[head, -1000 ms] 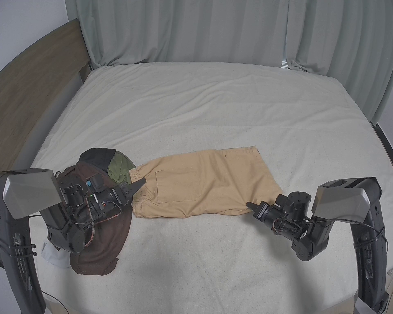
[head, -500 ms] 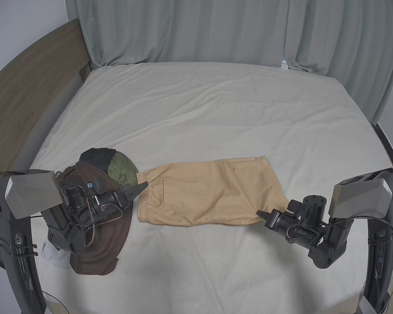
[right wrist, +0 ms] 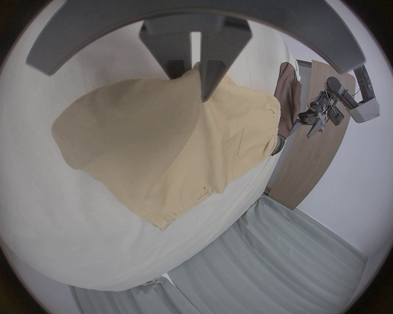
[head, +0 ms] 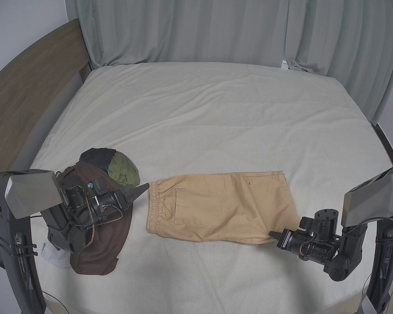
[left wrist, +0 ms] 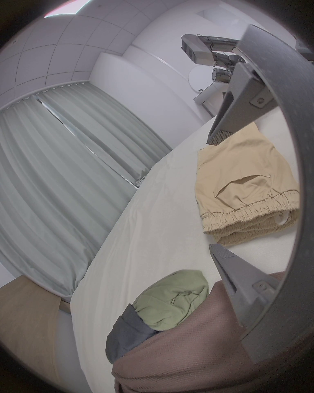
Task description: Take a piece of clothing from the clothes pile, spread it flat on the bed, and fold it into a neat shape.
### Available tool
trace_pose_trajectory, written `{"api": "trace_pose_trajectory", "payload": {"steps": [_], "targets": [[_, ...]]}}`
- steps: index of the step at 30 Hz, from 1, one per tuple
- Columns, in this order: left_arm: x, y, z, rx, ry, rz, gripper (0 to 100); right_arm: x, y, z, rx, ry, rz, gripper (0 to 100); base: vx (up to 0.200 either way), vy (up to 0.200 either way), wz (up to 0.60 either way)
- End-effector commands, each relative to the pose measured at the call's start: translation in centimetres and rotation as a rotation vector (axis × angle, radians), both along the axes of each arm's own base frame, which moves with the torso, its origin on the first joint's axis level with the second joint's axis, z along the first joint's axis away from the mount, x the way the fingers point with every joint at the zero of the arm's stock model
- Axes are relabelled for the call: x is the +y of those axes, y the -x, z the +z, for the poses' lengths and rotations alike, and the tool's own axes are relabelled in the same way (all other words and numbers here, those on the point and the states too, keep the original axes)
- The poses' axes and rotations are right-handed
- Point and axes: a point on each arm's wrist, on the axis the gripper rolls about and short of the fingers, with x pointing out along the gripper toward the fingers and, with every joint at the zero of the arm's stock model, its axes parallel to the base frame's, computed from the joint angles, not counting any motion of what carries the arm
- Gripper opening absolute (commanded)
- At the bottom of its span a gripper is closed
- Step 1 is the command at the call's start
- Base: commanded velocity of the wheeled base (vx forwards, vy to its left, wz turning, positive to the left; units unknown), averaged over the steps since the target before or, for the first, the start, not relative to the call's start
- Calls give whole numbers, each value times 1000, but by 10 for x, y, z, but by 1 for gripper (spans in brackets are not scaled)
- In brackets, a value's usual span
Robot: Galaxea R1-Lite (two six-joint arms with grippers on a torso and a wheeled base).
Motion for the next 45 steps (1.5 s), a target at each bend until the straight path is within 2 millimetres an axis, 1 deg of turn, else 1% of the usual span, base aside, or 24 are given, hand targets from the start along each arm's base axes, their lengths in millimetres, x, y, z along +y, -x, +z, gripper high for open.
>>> {"api": "trace_pose_trajectory", "payload": {"steps": [1,7,10,11,13,17,18,19,21,24,27,31,34,36,38,40,43,44,45], "targets": [[3,-1,-3,3,0,-30,100,-1,3,1,7,3,2,0,0,0,0],[7,1,-3,9,8,-99,100,0,3,-1,10,4,3,0,0,0,0],[6,2,-4,14,9,-128,100,0,3,-1,10,4,3,0,0,0,0],[6,3,-6,20,10,-140,100,0,3,-1,12,6,1,100,0,0,0],[5,4,-6,25,10,-148,100,0,4,-2,14,9,-2,100,0,0,0],[5,6,-8,31,13,-177,100,4,17,-3,49,32,21,100,0,0,0],[5,6,-8,31,13,-177,100,4,17,-3,49,32,21,100,0,0,0],[6,6,-7,30,13,-175,100,6,27,-4,76,44,49,100,0,0,0],[6,6,-7,28,13,-177,100,11,36,-6,98,55,79,100,0,0,0],[6,6,-6,28,14,-176,100,14,42,-6,107,60,103,100,0,0,0],[6,6,-7,29,13,-172,100,22,50,-1,101,51,157,100,0,0,0],[6,7,-7,34,14,-173,100,30,54,11,61,20,214,100,0,0,0],[6,7,-7,34,14,-173,100,31,53,20,28,-4,229,100,0,0,0],[6,7,-7,36,14,-173,100,32,52,31,-19,-35,247,100,0,0,0],[6,7,-7,34,13,-173,100,33,52,37,-39,-48,255,100,0,0,0],[6,7,-7,34,13,-173,100,32,53,51,-89,-84,284,100,0,0,0],[7,7,-7,33,13,-172,100,31,52,65,-145,-125,315,100,0,0,0],[7,7,-7,33,13,-172,100,31,52,65,-145,-125,315,100,0,0,0],[7,7,-6,31,13,-170,100,29,54,75,-180,-148,336,100,0,0,0]]}}
